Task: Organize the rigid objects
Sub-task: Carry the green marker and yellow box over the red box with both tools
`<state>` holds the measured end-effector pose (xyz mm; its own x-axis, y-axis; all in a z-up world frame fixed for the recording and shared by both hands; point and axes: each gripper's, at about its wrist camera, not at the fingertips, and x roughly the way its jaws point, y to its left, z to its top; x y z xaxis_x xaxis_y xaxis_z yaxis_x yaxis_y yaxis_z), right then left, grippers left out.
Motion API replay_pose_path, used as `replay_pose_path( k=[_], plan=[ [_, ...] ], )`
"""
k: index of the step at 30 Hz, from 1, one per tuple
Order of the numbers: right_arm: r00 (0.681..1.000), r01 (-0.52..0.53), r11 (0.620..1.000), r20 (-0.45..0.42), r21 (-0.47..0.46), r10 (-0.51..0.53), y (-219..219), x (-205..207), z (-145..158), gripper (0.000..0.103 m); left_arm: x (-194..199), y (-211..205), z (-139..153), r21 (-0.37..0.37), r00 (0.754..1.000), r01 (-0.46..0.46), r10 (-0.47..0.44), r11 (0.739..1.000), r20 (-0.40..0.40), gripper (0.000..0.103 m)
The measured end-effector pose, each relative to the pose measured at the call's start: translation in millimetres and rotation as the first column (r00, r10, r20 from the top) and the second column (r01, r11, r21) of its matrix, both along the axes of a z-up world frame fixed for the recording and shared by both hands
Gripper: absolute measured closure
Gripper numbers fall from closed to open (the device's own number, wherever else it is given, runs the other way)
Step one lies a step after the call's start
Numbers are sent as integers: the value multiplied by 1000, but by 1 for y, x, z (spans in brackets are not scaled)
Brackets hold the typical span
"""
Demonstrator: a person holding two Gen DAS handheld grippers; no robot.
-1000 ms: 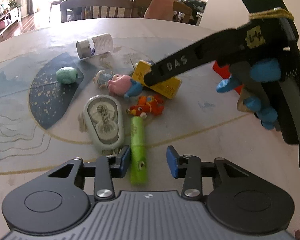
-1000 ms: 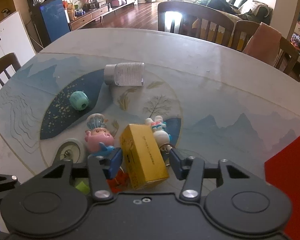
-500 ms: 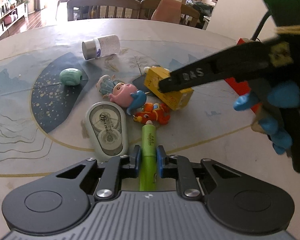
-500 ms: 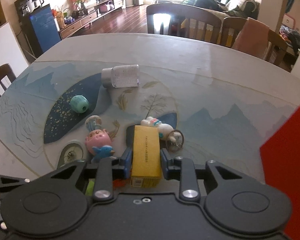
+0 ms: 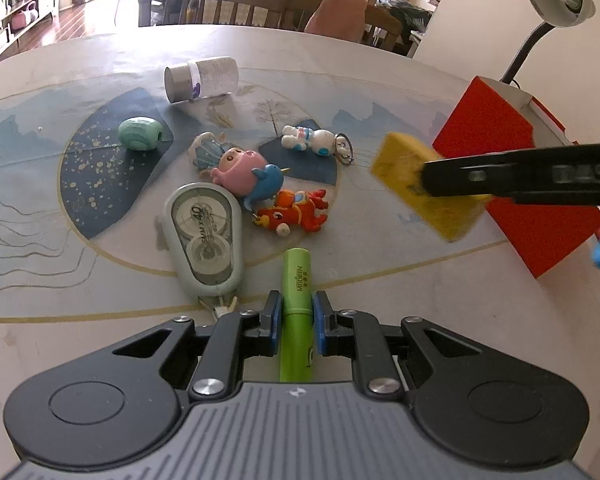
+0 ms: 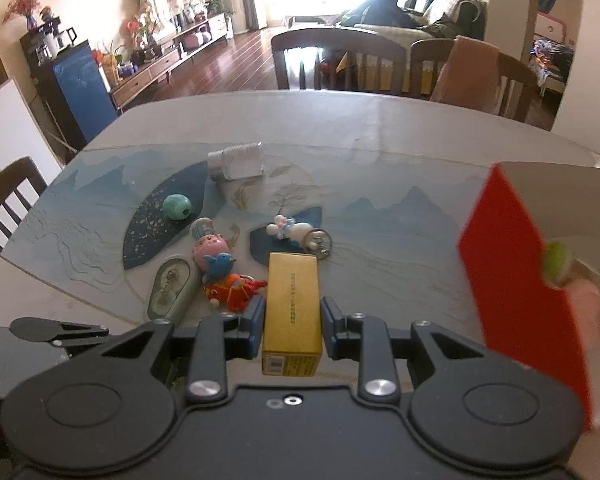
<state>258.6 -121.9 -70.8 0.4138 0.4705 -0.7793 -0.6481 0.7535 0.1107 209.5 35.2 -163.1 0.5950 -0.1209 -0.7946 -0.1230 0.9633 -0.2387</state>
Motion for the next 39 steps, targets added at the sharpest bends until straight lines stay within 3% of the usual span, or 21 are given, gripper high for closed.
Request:
replay_pose_path(
  k=[8, 20, 39],
  plan=[
    [999, 52, 998, 6, 32, -52, -45, -8, 24, 75, -8, -11, 16, -22, 1000, -9, 9, 1000, -4, 87],
    [990, 124, 988, 52, 87, -129, -110, 10, 61, 75, 1, -47, 72, -69, 999, 16, -13, 997, 43, 87],
    [950, 297, 951, 71, 85, -303, -222, 93, 49, 75, 89, -166, 122, -15, 977, 184, -181, 983, 115, 87]
  ],
)
